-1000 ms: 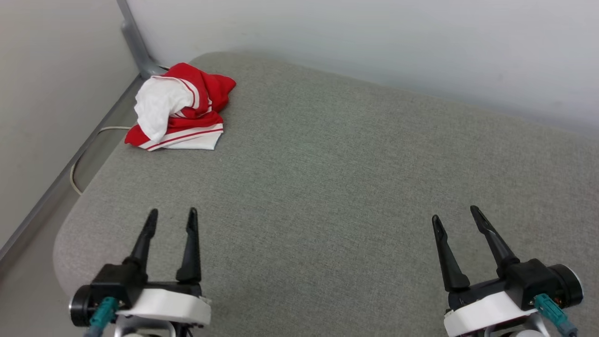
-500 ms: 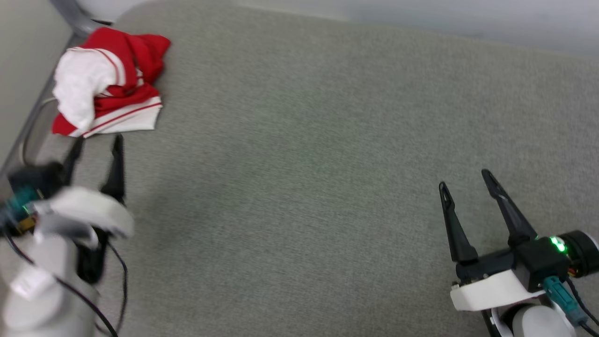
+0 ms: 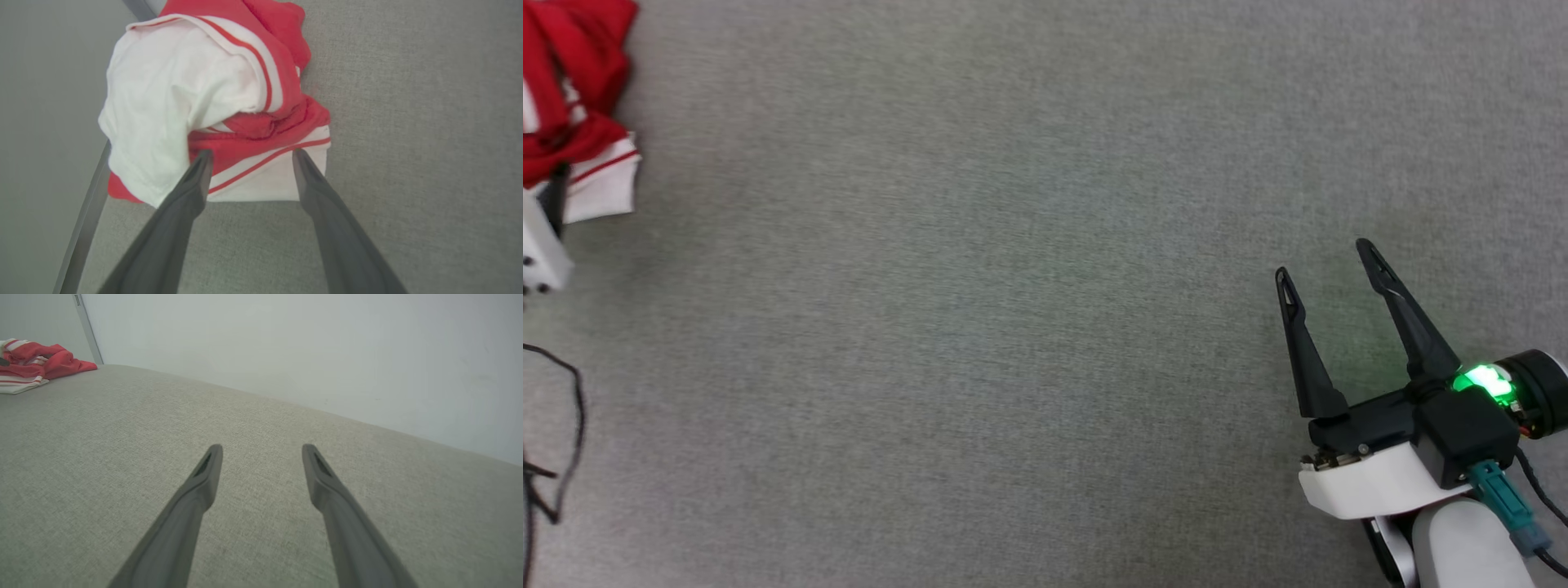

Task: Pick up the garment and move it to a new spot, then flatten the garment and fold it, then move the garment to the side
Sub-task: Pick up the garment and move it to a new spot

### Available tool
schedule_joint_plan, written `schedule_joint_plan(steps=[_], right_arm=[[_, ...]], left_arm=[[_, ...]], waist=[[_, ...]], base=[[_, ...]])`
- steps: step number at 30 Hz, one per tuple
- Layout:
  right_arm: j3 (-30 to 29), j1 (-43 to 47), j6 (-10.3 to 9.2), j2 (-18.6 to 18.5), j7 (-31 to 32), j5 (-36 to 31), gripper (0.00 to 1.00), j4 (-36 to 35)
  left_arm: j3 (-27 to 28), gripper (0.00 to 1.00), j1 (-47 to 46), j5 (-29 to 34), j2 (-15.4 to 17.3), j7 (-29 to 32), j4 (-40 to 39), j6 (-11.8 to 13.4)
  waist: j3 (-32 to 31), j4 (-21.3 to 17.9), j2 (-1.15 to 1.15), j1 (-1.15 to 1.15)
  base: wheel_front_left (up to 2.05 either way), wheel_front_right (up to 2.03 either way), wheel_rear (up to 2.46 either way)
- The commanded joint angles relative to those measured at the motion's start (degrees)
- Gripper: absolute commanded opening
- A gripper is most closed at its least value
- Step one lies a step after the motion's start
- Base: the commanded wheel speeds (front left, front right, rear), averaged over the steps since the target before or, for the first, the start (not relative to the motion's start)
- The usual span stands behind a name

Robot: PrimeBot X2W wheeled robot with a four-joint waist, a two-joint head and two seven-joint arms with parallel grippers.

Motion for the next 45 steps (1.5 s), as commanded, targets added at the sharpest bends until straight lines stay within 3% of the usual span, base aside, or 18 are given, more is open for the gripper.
schedule_joint_plan(steps=[1, 6, 14, 15, 16, 19, 23, 30, 41, 45], right_arm=[[0.0, -0.9, -0.04, 0.0, -0.1, -0.4, 1.00, -0.3], [0.2, -1.6, -0.04, -0.1, -0.1, -0.9, 1.00, -1.1], [0.8, -2.6, -0.04, -0.5, -0.1, -1.7, 1.00, -1.6], [0.8, -2.7, -0.04, -0.5, -0.1, -1.8, 1.00, -1.6], [0.7, -2.9, -0.05, -0.5, -0.1, -1.8, 1.00, -1.6], [0.7, -2.9, -0.04, -0.5, -0.1, -2.1, 1.00, -1.4], [0.5, -3.0, -0.04, -0.5, -0.1, -2.1, 1.00, -0.6], [0.3, -2.4, -0.04, -0.2, -0.1, -1.1, 1.00, 0.8], [-1.9, 2.7, -0.05, 0.4, -0.1, 1.3, 1.00, 3.5], [-2.4, 4.6, -0.04, 0.5, -0.1, 2.2, 1.00, 4.0]], left_arm=[[-0.2, 1.00, -0.9, -0.1, 0.6, 0.4, 0.3, -0.1], [-0.7, 1.00, -5.4, -2.2, 3.2, 4.2, 3.6, -0.1], [-5.1, 1.00, -6.6, -6.3, 2.1, 10.5, 6.9, -0.1], [-6.2, 0.62, -6.1, -7.5, 1.7, 11.9, 6.7, -0.2], [-6.9, 0.00, -5.8, -8.8, 1.4, 13.1, 6.6, -0.2], [-8.9, 0.00, -4.5, -12.9, 1.5, 16.5, 5.0, -0.3], [-10.3, 0.00, -4.0, -15.4, 3.6, 14.8, 3.3, -0.3], [-11.0, 0.00, -6.1, -14.5, 5.9, 2.1, 2.8, -0.1], [-17.1, 0.00, -7.1, -7.2, 6.0, -16.8, -0.3, -0.1], [-19.6, 0.00, -7.2, -5.1, 5.7, -20.4, -3.8, -0.1]], waist=[[1.7, -1.5, 0.00, -0.01], [4.7, -3.0, 0.00, -0.01], [7.3, -3.7, 0.00, -0.01], [7.4, -3.7, 0.00, -0.01], [7.5, -3.7, 0.00, -0.01], [7.5, -3.5, 0.00, -0.01], [6.5, -3.2, 0.00, -0.01], [0.8, -2.8, 0.00, -0.01], [-13.6, -3.3, 0.00, -0.01], [-17.7, -3.9, 0.00, -0.01]], base=[[0.00, 0.00, 0.00], [0.00, 0.00, 0.00], [0.00, 0.00, 0.00], [0.00, 0.00, 0.00], [0.00, 0.00, 0.00], [0.00, 0.00, 0.00], [0.00, 0.00, 0.00], [0.00, 0.00, 0.00], [0.00, 0.00, 0.00], [0.00, 0.00, 0.00]])
